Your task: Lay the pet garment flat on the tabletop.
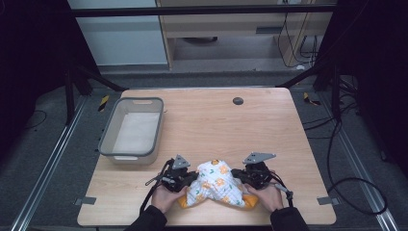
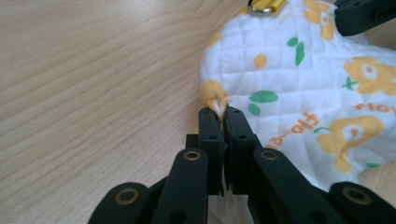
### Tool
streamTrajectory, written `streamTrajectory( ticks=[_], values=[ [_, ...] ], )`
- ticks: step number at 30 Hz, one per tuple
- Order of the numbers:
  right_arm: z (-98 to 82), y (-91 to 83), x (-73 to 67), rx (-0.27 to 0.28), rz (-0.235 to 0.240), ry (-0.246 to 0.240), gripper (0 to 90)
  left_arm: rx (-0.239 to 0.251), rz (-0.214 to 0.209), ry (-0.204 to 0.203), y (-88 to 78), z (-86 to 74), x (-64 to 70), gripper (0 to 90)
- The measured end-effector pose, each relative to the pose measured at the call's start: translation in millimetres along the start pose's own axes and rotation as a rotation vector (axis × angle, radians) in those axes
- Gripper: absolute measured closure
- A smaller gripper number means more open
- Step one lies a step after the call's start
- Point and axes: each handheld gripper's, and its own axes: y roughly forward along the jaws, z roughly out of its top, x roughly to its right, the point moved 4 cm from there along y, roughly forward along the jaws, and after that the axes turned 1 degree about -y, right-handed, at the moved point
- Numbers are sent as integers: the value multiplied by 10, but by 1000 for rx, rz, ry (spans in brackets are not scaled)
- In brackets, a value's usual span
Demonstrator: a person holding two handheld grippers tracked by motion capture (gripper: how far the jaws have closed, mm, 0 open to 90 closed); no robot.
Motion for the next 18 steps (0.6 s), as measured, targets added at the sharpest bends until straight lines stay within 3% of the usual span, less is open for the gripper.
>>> streamTrajectory(
  ticks=[13, 18],
  values=[
    [191, -383, -82, 162, 33, -6, 894, 172, -38, 20, -467, 277, 99, 876],
    [274, -514, -124, 212, 34, -20, 894, 208, -47, 42, -577, 364, 174, 876]
  ],
)
